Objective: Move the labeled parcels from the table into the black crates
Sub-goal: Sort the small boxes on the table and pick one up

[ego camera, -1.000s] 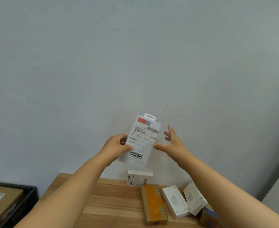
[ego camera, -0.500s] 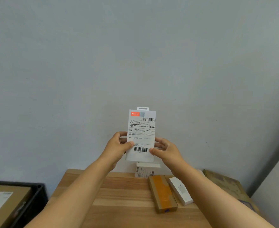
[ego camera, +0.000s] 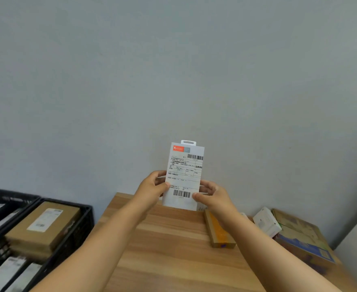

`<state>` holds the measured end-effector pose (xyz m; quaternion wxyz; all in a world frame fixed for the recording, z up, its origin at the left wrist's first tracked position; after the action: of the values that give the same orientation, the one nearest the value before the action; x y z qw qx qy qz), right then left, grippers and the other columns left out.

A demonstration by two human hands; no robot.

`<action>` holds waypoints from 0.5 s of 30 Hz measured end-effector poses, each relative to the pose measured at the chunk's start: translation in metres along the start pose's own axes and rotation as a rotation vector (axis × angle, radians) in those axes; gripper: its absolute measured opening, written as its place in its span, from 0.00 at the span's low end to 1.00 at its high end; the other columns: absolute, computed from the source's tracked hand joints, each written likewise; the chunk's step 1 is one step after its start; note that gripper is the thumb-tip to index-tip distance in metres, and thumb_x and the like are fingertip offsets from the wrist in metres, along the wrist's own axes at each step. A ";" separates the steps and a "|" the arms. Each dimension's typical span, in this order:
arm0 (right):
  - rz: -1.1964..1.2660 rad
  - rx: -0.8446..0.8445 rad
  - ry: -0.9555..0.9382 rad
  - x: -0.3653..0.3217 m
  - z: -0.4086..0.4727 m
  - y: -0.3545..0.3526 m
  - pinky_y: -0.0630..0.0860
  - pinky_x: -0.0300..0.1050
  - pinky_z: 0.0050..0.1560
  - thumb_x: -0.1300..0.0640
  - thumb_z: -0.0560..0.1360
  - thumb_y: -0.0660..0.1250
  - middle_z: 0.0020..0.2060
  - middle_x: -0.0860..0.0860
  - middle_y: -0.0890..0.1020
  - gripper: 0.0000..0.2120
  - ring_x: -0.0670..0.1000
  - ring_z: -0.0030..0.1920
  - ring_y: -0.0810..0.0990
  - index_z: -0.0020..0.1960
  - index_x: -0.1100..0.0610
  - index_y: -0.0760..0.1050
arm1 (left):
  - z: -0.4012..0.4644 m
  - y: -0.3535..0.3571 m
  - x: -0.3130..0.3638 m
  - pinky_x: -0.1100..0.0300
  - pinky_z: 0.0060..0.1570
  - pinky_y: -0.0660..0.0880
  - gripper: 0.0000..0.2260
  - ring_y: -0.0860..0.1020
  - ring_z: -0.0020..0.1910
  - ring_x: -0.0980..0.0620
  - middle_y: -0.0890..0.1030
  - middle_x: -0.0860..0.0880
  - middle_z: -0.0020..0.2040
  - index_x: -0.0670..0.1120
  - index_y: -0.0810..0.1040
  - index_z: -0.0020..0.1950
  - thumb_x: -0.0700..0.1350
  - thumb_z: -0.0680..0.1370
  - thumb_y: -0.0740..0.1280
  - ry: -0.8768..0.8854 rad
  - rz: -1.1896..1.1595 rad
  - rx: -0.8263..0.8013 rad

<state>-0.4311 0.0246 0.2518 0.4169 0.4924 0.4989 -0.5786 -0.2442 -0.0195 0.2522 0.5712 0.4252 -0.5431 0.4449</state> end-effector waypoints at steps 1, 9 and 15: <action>0.006 -0.011 0.006 0.004 -0.008 0.003 0.81 0.41 0.47 0.66 0.72 0.71 0.52 0.51 0.83 0.20 0.49 0.50 0.83 0.64 0.58 0.74 | -0.013 -0.002 -0.001 0.53 0.59 0.75 0.14 0.79 0.56 0.52 0.80 0.50 0.58 0.51 0.73 0.61 0.36 0.79 0.62 -0.002 0.001 0.015; 0.049 -0.168 0.030 0.024 -0.076 0.061 0.79 0.47 0.55 0.66 0.73 0.70 0.51 0.50 0.84 0.19 0.49 0.52 0.83 0.62 0.55 0.75 | -0.115 -0.045 -0.015 0.55 0.58 0.76 0.19 0.78 0.57 0.56 0.80 0.53 0.57 0.51 0.75 0.62 0.33 0.76 0.62 -0.042 0.067 0.133; 0.032 -0.266 0.011 0.013 -0.105 0.120 0.79 0.46 0.53 0.67 0.73 0.69 0.50 0.49 0.84 0.16 0.49 0.51 0.83 0.57 0.52 0.76 | -0.166 -0.099 -0.014 0.50 0.61 0.74 0.22 0.77 0.59 0.54 0.80 0.52 0.59 0.47 0.73 0.66 0.30 0.74 0.64 -0.044 0.100 0.230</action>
<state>-0.3006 0.1102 0.2172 0.4849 0.4437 0.5655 -0.4982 -0.1080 0.1162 0.2297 0.4838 0.4699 -0.5215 0.5227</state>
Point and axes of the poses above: each hand's wrist, its own z-axis towards the middle knuckle, its own y-axis out of the palm, x = y × z, the point moved 5 cm from there along z, towards the middle knuckle
